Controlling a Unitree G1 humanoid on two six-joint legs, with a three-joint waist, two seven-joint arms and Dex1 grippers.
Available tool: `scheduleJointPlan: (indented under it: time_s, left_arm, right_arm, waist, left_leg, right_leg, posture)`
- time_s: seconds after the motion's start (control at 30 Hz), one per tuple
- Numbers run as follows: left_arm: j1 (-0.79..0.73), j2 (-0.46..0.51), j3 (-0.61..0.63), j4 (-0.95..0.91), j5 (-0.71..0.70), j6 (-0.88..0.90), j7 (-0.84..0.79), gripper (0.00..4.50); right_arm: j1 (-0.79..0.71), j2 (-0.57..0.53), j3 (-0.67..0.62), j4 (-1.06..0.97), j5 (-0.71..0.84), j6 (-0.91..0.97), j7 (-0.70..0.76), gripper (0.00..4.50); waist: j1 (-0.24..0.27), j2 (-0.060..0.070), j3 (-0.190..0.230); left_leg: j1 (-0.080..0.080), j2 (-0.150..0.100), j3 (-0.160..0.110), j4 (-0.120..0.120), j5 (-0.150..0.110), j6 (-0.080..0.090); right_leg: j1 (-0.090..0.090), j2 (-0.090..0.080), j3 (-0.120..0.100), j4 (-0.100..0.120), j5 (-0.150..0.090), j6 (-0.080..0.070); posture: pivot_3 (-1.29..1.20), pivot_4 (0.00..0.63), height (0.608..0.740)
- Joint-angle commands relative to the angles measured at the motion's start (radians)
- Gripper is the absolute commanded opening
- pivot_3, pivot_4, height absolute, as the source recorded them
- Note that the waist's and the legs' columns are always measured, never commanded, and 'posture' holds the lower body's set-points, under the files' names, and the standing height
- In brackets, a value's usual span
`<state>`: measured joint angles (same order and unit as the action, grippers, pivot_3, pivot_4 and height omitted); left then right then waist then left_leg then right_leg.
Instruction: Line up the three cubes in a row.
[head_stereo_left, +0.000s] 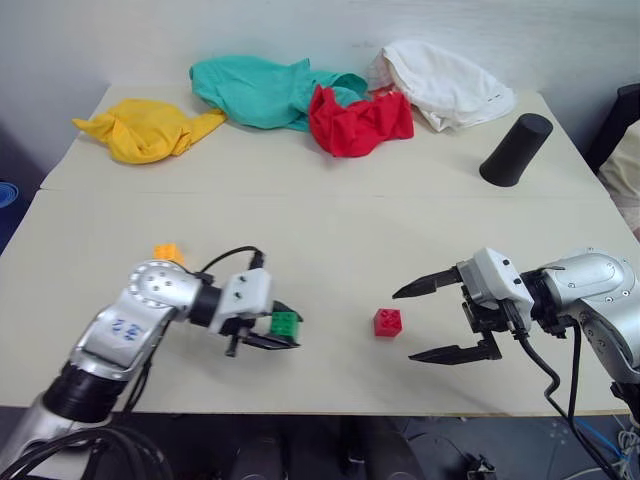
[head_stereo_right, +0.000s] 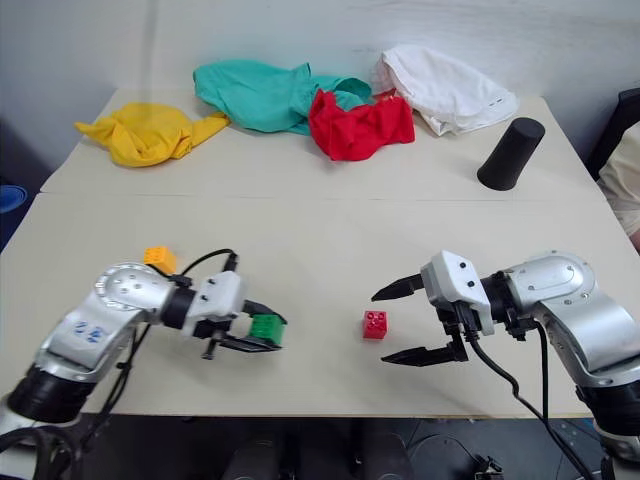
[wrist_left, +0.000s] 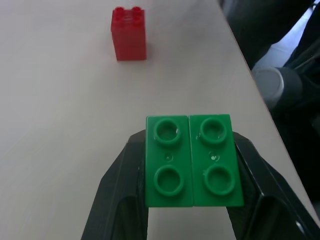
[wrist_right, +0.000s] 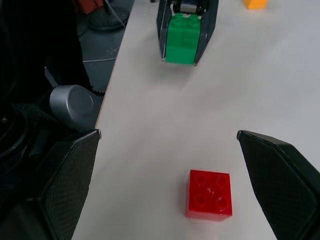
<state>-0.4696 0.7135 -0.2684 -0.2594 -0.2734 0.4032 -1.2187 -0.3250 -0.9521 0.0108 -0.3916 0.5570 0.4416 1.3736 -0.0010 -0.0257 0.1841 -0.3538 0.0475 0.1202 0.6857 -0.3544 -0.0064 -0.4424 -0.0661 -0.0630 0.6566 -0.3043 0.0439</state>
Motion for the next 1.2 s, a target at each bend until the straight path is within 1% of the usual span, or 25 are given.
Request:
scheduleJointPlan:
  time_s: [0.03, 0.1, 0.23, 0.57, 0.63, 0.67, 0.7, 0.83, 0.9, 1.0, 1.1, 1.2]
  left_arm:
    - [-0.057, -0.03, -0.044, 0.075, 0.061, -0.043, 0.017, 1.53]
    - [-0.069, -0.05, -0.07, 0.116, 0.092, -0.062, 0.024, 1.53]
    - [-0.067, -0.063, -0.1, 0.136, 0.131, -0.064, 0.039, 1.53]
    - [-0.056, -0.091, -0.099, 0.146, 0.147, -0.037, 0.068, 1.53]
    - [-0.052, -0.081, -0.087, 0.132, 0.128, -0.008, 0.059, 2.28]
    - [-0.05, -0.073, -0.077, 0.12, 0.114, 0.018, 0.053, 2.39]
    - [-0.049, -0.066, -0.068, 0.111, 0.101, 0.04, 0.047, 2.76]
    - [-0.035, -0.022, -0.017, 0.072, 0.051, 0.09, 0.024, 3.9]
    - [-0.009, 0.016, 0.042, 0.043, 0.016, 0.118, 0.025, 4.48]
    - [0.069, 0.107, 0.164, -0.012, -0.026, 0.139, 0.025, 4.48]
    - [0.182, 0.189, 0.32, -0.051, -0.067, 0.158, 0.041, 4.48]
    - [0.39, 0.227, 0.596, -0.092, -0.112, 0.209, 0.067, 4.48]
  right_arm:
    - [0.043, -0.037, -0.062, -0.057, 0.015, 0.003, -0.016, 4.5]
    - [0.073, -0.045, -0.077, -0.067, 0.015, 0.004, -0.028, 4.5]
    - [0.099, -0.047, -0.084, -0.073, 0.008, -0.004, -0.043, 4.5]
    - [0.086, -0.035, -0.057, -0.055, -0.014, -0.023, -0.057, 4.5]
    - [0.071, -0.028, -0.047, -0.047, -0.016, -0.023, -0.059, 4.5]
    - [0.065, -0.026, -0.044, -0.044, -0.016, -0.023, -0.058, 4.5]
    - [0.061, -0.024, -0.042, -0.041, -0.016, -0.024, -0.056, 4.5]
    - [0.039, -0.015, -0.022, -0.017, -0.024, -0.036, -0.045, 4.5]
    - [0.018, -0.007, -0.005, 0.004, -0.03, -0.049, -0.033, 4.5]
    - [-0.028, 0.009, 0.023, 0.043, -0.038, -0.068, -0.01, 4.5]
    - [-0.08, 0.026, 0.044, 0.082, -0.034, -0.075, 0.015, 4.5]
    - [-0.157, 0.066, 0.054, 0.119, 0.005, -0.034, 0.023, 4.5]
  waist:
    - [0.0, 0.0, 0.0]
    - [-0.001, 0.0, 0.0]
    - [0.0, 0.0, 0.0]
    - [0.001, 0.0, 0.0]
    - [0.0, 0.0, 0.0]
    - [0.0, 0.0, 0.0]
    - [-0.001, 0.0, 0.0]
    - [-0.002, 0.0, 0.0]
    - [-0.002, 0.0, 0.0]
    - [-0.009, 0.0, 0.0]
    - [-0.015, 0.0, 0.0]
    - [-0.028, 0.0, 0.0]
  left_leg:
    - [0.0, 0.0, 0.0, 0.0, 0.0, 0.0]
    - [0.0, 0.0, 0.0, 0.0, 0.0, 0.0]
    - [0.0, 0.001, 0.0, 0.0, 0.0, 0.0]
    - [0.0, 0.001, 0.0, 0.0, 0.0, 0.0]
    - [0.0, 0.001, 0.0, 0.0, 0.0, 0.0]
    - [0.0, 0.001, 0.0, 0.0, 0.0, 0.0]
    - [0.0, 0.001, 0.0, 0.0, 0.0, 0.0]
    - [0.0, 0.001, 0.0, 0.0, 0.0, 0.0]
    - [0.0, 0.001, 0.0, 0.0, 0.0, 0.0]
    - [0.0, 0.001, 0.0, 0.0, 0.0, 0.0]
    - [0.001, 0.002, 0.0, 0.0, 0.0, 0.0]
    - [0.0, 0.002, -0.001, 0.0, 0.0, 0.0]
  right_leg:
    - [0.0, 0.001, 0.001, 0.0, 0.0, 0.0]
    - [0.0, 0.001, 0.001, 0.0, 0.0, 0.0]
    - [0.0, 0.001, 0.001, 0.0, 0.0, 0.0]
    - [0.0, 0.001, 0.001, 0.0, 0.0, 0.0]
    - [0.0, 0.001, 0.001, 0.0, 0.0, 0.0]
    - [0.0, 0.001, 0.001, 0.0, 0.0, 0.0]
    - [0.0, 0.001, 0.001, 0.0, 0.0, 0.0]
    - [0.0, 0.001, 0.001, 0.0, 0.0, 0.0]
    - [0.0, 0.001, 0.001, 0.0, 0.0, 0.0]
    - [0.0, 0.001, 0.001, 0.0, 0.0, 0.0]
    - [0.0, 0.001, 0.001, 0.0, 0.0, -0.001]
    - [0.0, 0.0, 0.001, 0.0, -0.001, -0.001]
  posture:
    - [0.0, 0.15, 0.74]
    - [0.0, 0.15, 0.74]
    - [0.0, 0.15, 0.74]
    - [0.0, 0.15, 0.74]
    - [0.0, 0.15, 0.74]
    - [0.0, 0.15, 0.74]
    - [0.0, 0.15, 0.74]
    - [0.0, 0.15, 0.74]
    - [0.0, 0.15, 0.74]
    - [0.0, 0.15, 0.74]
    - [0.0, 0.15, 0.74]
    - [0.0, 0.15, 0.74]
